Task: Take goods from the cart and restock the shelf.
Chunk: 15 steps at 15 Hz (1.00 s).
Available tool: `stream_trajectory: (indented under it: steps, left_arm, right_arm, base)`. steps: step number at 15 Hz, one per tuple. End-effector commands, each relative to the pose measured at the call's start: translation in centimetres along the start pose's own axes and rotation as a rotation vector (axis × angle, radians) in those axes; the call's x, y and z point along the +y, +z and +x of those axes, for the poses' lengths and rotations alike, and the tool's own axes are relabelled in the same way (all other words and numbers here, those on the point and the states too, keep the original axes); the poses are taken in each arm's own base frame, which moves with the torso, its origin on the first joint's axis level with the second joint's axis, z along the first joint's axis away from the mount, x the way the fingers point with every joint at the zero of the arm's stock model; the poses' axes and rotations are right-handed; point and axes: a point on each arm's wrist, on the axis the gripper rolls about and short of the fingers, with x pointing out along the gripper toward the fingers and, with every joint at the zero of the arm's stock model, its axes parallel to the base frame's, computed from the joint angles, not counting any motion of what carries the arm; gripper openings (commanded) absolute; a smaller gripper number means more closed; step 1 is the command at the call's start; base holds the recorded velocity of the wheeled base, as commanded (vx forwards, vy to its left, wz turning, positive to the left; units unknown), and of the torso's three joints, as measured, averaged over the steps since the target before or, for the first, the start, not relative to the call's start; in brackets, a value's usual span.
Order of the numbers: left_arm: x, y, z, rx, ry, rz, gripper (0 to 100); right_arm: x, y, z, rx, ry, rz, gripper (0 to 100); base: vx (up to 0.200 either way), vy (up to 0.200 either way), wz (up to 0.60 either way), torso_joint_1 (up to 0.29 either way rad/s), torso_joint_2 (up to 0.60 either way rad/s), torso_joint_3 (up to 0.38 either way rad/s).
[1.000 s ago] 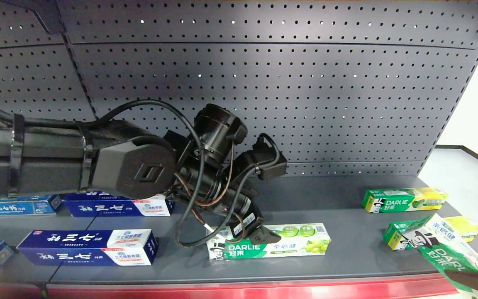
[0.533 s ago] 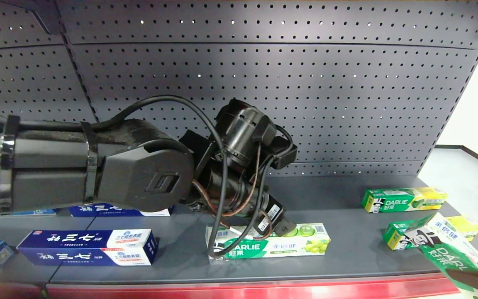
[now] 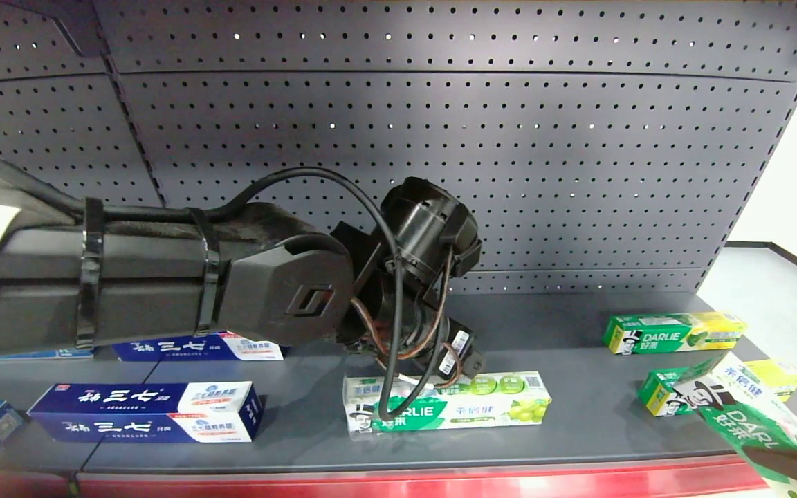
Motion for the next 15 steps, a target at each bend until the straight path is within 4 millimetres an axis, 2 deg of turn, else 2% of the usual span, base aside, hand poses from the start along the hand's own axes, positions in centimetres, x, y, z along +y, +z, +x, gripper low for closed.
stream_trajectory:
  steps: [1,7,15]
  left_arm:
    - [-0.1,0.0,0.8,0.026,0.02,-0.025,100]
    - [-1.0,1.4,1.5,0.115,0.052,-0.168,100]
    - [-1.9,0.5,1.2,0.194,0.09,-0.189,100]
  right_arm:
    - [0.0,0.0,0.1,0.003,0.002,0.0,0]
    - [0.0,0.0,0.2,0.004,0.003,0.0,0]
    - [-0.1,0.1,0.1,0.001,0.002,0.0,0]
  base:
    - [0.0,0.0,0.0,0.0,0.0,0.0]
    - [0.0,0.0,0.0,0.0,0.0,0.0]
    - [0.0,0.0,0.0,0.0,0.0,0.0]
